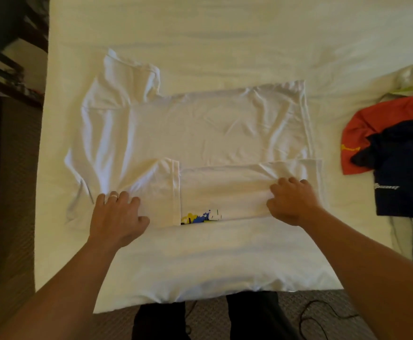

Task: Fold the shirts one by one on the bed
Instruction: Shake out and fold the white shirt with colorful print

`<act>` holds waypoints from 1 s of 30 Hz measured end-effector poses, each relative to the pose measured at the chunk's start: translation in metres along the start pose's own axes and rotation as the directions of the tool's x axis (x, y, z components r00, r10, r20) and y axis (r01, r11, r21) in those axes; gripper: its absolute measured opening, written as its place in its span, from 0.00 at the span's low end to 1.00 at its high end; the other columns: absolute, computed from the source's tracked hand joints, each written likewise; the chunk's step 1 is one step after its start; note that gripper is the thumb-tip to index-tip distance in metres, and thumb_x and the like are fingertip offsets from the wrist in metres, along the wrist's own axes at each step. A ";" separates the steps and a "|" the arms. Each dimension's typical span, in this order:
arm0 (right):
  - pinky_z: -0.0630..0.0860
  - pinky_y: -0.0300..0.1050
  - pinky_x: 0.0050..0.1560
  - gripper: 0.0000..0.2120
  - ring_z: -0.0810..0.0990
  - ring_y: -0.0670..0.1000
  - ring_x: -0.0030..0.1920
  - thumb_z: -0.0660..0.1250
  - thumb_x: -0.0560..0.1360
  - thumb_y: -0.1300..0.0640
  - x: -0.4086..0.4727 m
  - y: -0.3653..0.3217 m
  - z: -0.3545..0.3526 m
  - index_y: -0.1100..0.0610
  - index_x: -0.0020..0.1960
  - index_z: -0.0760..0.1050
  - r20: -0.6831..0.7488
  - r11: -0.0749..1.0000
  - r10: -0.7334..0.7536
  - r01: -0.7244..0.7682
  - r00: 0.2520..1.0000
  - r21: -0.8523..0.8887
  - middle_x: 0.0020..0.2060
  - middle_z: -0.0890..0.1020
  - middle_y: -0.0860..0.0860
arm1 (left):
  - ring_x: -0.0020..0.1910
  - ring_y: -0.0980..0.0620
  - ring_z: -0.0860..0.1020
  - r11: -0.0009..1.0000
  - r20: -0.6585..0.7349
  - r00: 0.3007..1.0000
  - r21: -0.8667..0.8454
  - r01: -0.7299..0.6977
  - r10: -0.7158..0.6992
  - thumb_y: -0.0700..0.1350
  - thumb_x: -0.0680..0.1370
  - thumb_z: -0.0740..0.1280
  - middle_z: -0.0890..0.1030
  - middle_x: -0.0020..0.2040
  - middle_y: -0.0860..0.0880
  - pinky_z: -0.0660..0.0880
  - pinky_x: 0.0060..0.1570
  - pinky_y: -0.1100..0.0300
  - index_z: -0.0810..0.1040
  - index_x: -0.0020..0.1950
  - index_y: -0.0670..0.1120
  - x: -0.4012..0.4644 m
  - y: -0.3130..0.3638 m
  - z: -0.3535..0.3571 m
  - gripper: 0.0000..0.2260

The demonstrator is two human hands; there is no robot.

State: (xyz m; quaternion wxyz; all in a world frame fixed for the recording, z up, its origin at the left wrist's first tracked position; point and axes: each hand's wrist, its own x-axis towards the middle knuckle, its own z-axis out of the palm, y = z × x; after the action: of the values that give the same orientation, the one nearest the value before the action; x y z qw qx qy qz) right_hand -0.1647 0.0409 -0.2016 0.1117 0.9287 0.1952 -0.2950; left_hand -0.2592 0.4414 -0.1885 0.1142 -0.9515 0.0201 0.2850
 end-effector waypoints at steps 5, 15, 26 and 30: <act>0.74 0.51 0.57 0.15 0.77 0.56 0.58 0.55 0.80 0.55 0.057 0.024 -0.043 0.55 0.61 0.75 -0.048 0.991 0.078 -0.072 0.996 0.117 0.58 0.79 0.53 | 0.54 0.42 0.77 0.989 -0.048 0.995 -0.126 0.079 -0.086 0.60 0.79 0.54 0.78 0.56 0.46 0.70 0.47 0.50 0.78 0.62 0.47 0.072 -0.005 -0.048 0.23; 0.76 0.54 0.58 0.16 0.75 0.59 0.62 0.58 0.78 0.61 0.192 0.064 -0.098 0.56 0.64 0.75 -0.285 0.943 0.168 -0.070 0.944 0.325 0.63 0.75 0.55 | 0.58 0.37 0.77 0.916 -0.272 0.958 -0.400 -0.023 -0.095 0.44 0.79 0.65 0.76 0.63 0.44 0.77 0.50 0.45 0.77 0.67 0.44 0.223 0.005 -0.107 0.16; 0.75 0.55 0.46 0.16 0.74 0.60 0.53 0.64 0.76 0.64 0.236 0.082 -0.098 0.56 0.63 0.72 -0.323 0.958 0.213 -0.132 0.922 0.255 0.56 0.72 0.56 | 0.59 0.37 0.70 0.996 -0.384 0.919 -0.055 0.076 -0.091 0.43 0.77 0.68 0.77 0.55 0.44 0.58 0.55 0.44 0.76 0.62 0.49 0.272 0.003 -0.101 0.14; 0.73 0.53 0.42 0.10 0.74 0.61 0.49 0.60 0.77 0.67 0.217 0.079 -0.095 0.60 0.56 0.74 -0.368 0.941 0.273 -0.166 0.889 0.296 0.53 0.72 0.57 | 0.55 0.37 0.70 0.990 -0.453 0.880 -0.060 0.125 -0.139 0.39 0.77 0.68 0.76 0.49 0.42 0.58 0.54 0.44 0.80 0.51 0.44 0.253 0.003 -0.096 0.04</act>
State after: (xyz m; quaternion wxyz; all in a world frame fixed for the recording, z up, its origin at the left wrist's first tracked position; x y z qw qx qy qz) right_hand 0.0799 0.0649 -0.2468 -0.0193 0.9920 0.0671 -0.1049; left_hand 0.0038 0.4233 -0.2499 0.1114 -0.9925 -0.0225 0.0454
